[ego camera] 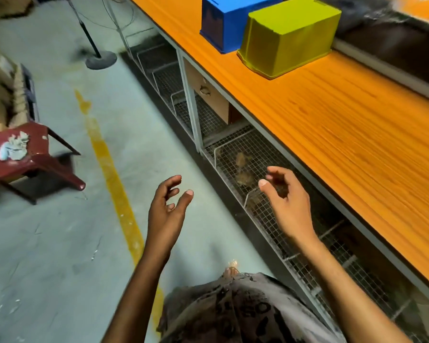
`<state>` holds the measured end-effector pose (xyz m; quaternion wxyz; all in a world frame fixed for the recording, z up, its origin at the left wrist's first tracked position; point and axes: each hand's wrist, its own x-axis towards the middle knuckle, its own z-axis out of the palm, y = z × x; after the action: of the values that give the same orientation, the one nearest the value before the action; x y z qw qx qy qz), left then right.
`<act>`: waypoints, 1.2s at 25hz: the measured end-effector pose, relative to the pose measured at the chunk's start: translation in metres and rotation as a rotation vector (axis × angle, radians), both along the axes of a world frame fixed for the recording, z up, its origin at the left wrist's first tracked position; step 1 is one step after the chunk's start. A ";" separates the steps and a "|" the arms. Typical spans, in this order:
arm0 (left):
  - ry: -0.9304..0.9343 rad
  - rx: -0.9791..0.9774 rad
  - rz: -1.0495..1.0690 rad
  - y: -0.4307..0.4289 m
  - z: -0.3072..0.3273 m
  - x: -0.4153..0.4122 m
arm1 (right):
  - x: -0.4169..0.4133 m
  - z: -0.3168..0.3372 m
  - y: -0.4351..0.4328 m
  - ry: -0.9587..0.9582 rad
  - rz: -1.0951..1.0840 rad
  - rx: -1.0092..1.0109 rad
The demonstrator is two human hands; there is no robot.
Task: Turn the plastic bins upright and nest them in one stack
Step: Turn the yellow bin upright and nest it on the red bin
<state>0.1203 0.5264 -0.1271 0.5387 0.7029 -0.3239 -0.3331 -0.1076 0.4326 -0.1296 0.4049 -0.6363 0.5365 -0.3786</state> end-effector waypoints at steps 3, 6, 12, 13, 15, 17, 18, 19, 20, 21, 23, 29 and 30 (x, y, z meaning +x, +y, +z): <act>0.037 0.022 0.029 -0.056 0.009 0.054 | 0.049 0.011 -0.061 0.067 0.073 -0.002; 0.157 0.048 -0.007 -0.112 0.013 0.104 | 0.092 0.005 -0.115 -0.095 0.003 0.105; 0.171 0.068 -0.137 -0.234 0.001 0.211 | 0.180 -0.014 -0.200 -0.388 -0.260 0.269; 0.181 0.070 -0.169 -0.255 0.002 0.232 | 0.196 -0.015 -0.213 -0.407 -0.309 0.269; 0.180 0.053 -0.231 -0.292 0.008 0.262 | 0.222 -0.012 -0.231 -0.420 -0.395 0.279; 0.165 0.037 -0.294 -0.328 0.012 0.286 | 0.247 -0.007 -0.249 -0.421 -0.434 0.277; 0.166 0.041 -0.327 -0.349 0.011 0.297 | 0.257 -0.007 -0.260 -0.423 -0.452 0.270; 0.164 0.044 -0.357 -0.366 0.010 0.302 | 0.265 -0.005 -0.269 -0.428 -0.466 0.261; 0.160 0.044 -0.388 -0.383 0.008 0.305 | 0.272 -0.005 -0.279 -0.438 -0.484 0.244; 0.154 0.050 -0.429 -0.401 0.006 0.307 | 0.276 -0.006 -0.290 -0.450 -0.509 0.226; 0.162 0.055 -0.511 -0.442 0.005 0.301 | 0.276 -0.010 -0.316 -0.458 -0.583 0.182; 0.153 0.066 -0.725 -0.558 0.000 0.262 | 0.252 -0.020 -0.386 -0.536 -0.848 0.116; 0.153 0.058 -0.745 -0.574 0.002 0.255 | 0.247 -0.020 -0.396 -0.550 -0.885 0.109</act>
<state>0.3752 -0.0476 -0.1249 0.3830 0.5250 -0.5065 -0.5667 0.1393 0.0369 -0.1492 0.3646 -0.2040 0.6468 -0.6381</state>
